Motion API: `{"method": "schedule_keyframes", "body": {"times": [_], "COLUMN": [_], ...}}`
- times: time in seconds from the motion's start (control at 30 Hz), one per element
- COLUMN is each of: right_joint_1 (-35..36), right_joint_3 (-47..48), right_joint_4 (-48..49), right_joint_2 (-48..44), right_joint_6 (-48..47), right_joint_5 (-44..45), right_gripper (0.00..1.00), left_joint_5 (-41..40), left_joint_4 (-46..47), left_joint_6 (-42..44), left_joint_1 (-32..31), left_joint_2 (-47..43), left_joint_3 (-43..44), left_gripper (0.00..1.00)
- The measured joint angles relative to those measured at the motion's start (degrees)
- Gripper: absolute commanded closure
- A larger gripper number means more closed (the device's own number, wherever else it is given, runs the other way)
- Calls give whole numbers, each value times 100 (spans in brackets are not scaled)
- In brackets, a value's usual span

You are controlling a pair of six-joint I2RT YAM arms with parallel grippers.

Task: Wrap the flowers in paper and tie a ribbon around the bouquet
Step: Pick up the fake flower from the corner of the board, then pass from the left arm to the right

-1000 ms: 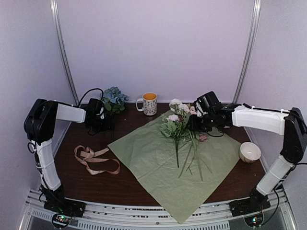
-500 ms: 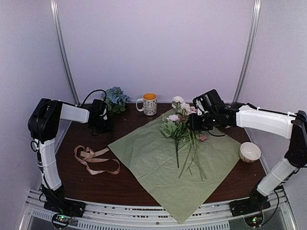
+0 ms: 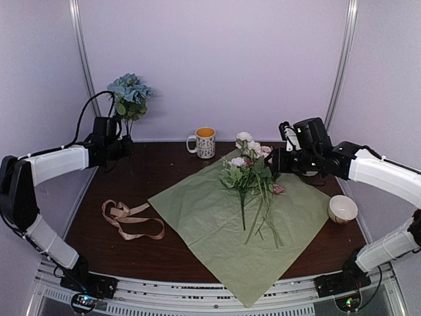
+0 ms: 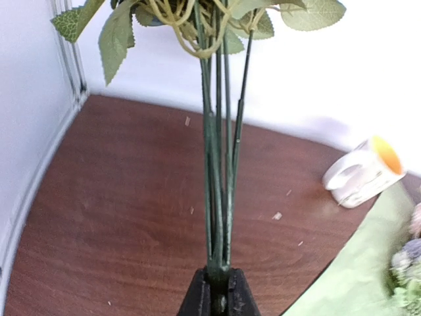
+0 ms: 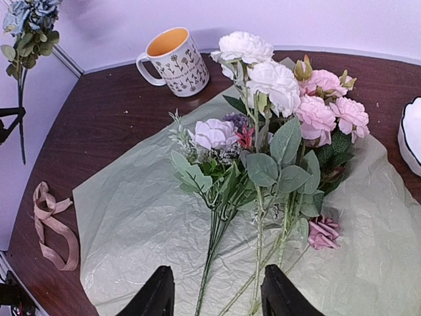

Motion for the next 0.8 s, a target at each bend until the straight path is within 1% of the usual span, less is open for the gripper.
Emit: {"method": "schedule_keyframes", "body": {"times": [0.1, 0.2, 0.3, 0.37, 0.47, 0.6, 0.73, 0.8], "right_joint_1": [0, 0, 4, 79, 356, 807, 955, 977], "right_joint_3": [-199, -334, -481, -619, -671, -660, -444, -273], "right_joint_4": [157, 407, 833, 1250, 1764, 2566, 3161, 3416], "right_joint_2": [-282, -505, -695, -828, -911, -905, -686, -505], "right_joint_6": [-74, -125, -166, -188, -286, -420, -398, -382], "right_joint_5": [-13, -164, -522, -846, -1207, -1700, -2094, -2238], "right_gripper": [53, 53, 53, 52, 50, 48, 41, 36], "left_joint_5": [-42, -101, -68, 166, 741, 1646, 2229, 2433], "left_joint_4": [326, 632, 966, 1248, 1768, 2505, 2909, 3010], "left_joint_6": [210, 529, 898, 1097, 1279, 1338, 1331, 1325], "left_joint_1": [-74, -389, -1062, -1558, -2190, -2857, -3180, -3261], "left_joint_2": [-649, -1191, -1615, -1744, -1718, -1370, -1038, -957], "left_joint_3": [-234, -468, -640, -647, -645, -546, -350, -280], "left_gripper": [100, 100, 100, 100, 100, 100, 100, 100]}}
